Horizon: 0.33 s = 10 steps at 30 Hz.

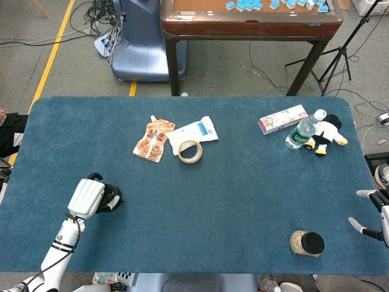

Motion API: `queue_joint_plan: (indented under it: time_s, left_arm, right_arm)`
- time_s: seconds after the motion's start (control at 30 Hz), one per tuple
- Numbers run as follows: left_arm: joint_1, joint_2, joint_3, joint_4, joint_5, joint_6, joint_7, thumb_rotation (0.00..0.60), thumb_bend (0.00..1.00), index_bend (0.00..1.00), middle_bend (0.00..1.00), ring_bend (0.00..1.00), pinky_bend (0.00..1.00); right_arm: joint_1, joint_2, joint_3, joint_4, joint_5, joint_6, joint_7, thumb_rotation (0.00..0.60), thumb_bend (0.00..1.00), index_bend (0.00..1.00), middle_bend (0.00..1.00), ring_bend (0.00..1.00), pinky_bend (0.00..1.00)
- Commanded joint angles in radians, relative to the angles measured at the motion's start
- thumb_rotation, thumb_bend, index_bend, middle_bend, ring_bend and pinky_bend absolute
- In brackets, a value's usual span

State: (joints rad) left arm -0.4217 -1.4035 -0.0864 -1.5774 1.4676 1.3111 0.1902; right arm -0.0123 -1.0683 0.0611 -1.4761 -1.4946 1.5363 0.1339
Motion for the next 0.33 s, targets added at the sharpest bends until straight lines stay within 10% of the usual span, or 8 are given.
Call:
queue_joint_plan:
  time_s: [0.03,0.33]
  left_arm:
    - [0.0,0.002,-0.001,-0.003,-0.004,-0.004,0.0,0.598,0.31,1.0,1.0,0.94,0.34]
    - [0.0,0.008,-0.003,-0.01,-0.011,-0.015,0.003,0.597,0.31,1.0,1.0,0.94,0.34]
  right_arm:
    - [0.0,0.0,0.001,0.0,0.001,0.001,0.001,0.6,0.17,0.33,0.36,0.25,0.28]
    - [-0.001,-0.003,-0.001,0.003,0.004,-0.004,0.001,0.6,0.17,0.33,0.36,0.25,0.28]
